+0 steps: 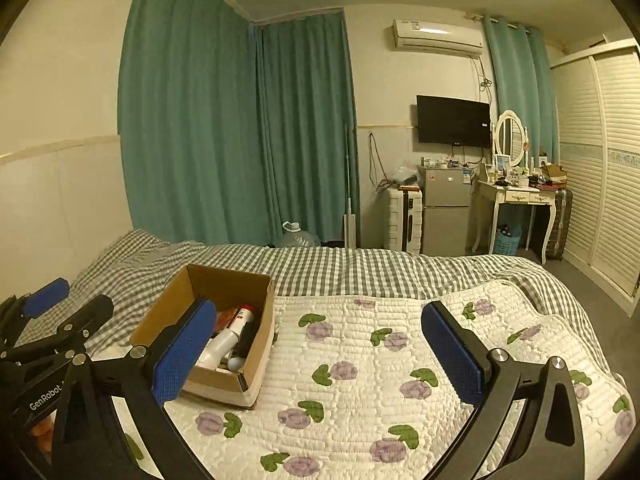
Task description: Organize rigid objects
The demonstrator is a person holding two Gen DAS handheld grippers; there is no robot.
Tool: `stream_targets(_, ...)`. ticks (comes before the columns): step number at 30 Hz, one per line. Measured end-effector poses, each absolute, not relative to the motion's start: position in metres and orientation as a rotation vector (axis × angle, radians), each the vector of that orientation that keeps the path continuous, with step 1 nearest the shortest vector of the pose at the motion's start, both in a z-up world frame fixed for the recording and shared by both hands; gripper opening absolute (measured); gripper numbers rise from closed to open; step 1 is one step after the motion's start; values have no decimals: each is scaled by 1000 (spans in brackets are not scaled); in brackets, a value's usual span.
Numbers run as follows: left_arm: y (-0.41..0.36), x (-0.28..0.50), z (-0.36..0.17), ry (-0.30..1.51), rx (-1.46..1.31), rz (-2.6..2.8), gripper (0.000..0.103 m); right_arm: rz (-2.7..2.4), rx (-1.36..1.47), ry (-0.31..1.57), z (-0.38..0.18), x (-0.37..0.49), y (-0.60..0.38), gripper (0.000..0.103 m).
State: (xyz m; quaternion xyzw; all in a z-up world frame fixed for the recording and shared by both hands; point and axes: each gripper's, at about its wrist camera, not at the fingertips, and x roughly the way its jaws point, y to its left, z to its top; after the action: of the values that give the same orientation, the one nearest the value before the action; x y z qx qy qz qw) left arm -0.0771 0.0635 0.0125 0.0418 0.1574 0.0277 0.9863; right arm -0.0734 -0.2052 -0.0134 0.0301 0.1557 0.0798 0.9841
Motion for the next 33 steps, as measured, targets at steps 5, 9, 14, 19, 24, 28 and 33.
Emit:
stream_targets(5,65,-81,11,318,83,53,75,160,67,337,-19,-69,-203,103)
stream_targets(9,64,-82,10,320,81,53,75,156,66,342,-21,-69,-203,103)
stream_targets(14,63,-83,11,323,84,57,75,155,70,354,-22,-69,-204,103)
stream_targets(19,63,-82,11,326,87,59,75,158,65,362,-23,-68,-200,103)
stream_targets(24,62,-80,12,334,86,56,75,155,59,365,-25,-69,-197,103)
stream_targets(28,63,-79,11,339,90,58,75,153,60,368,-25,-69,-196,103)
stream_targets(33,64,-80,10,335,85,64,75,152,60,369,-25,-68,-196,103)
